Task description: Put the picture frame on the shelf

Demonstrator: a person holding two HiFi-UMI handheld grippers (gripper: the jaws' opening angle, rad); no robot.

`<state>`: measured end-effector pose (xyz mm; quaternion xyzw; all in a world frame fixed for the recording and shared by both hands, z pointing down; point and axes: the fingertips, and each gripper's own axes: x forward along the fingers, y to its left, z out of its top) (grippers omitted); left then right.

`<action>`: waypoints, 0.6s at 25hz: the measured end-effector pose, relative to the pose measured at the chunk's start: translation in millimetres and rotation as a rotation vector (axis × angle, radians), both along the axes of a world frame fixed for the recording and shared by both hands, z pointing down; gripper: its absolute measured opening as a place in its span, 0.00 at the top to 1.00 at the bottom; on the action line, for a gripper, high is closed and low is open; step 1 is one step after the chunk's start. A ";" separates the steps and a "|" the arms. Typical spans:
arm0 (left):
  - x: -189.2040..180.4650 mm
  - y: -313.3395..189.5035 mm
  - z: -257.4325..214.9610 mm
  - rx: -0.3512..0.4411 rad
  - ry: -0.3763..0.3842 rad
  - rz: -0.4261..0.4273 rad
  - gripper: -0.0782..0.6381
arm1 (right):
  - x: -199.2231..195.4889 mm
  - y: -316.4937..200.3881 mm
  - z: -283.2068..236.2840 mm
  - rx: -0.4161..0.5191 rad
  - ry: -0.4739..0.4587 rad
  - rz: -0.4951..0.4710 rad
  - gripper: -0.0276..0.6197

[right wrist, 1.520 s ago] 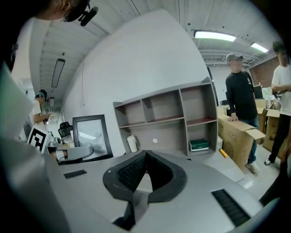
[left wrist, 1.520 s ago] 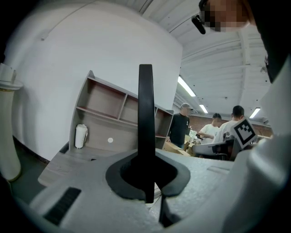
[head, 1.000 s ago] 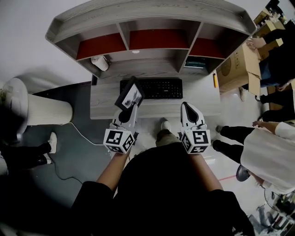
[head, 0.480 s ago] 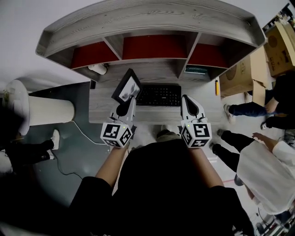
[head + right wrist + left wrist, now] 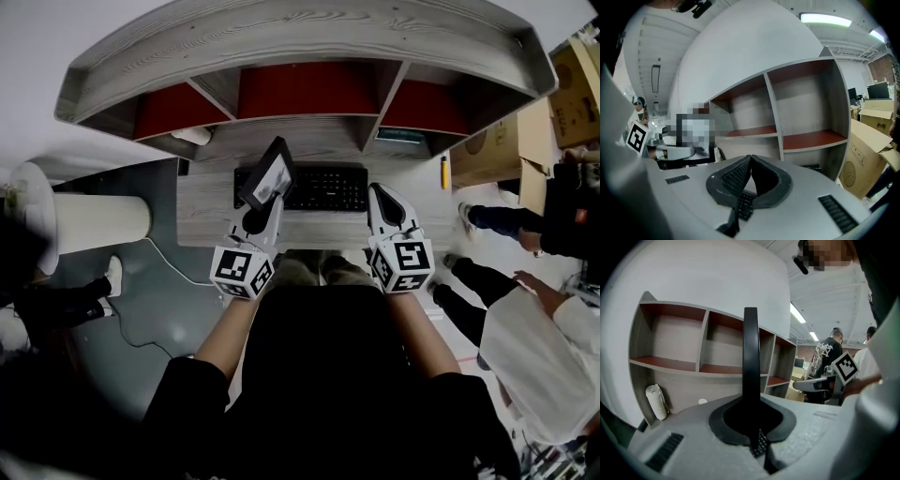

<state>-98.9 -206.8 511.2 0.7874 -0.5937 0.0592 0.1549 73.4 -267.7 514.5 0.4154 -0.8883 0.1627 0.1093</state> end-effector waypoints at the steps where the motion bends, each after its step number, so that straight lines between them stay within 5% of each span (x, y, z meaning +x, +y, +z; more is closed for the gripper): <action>1: -0.8 -0.7 1.0 -0.003 0.010 -0.002 0.86 | -0.7 -0.8 4.5 -0.008 0.018 0.003 0.94; 15: -22.1 -28.3 -24.7 0.048 0.062 0.063 0.86 | -34.9 -30.3 -24.9 0.058 0.019 0.067 0.94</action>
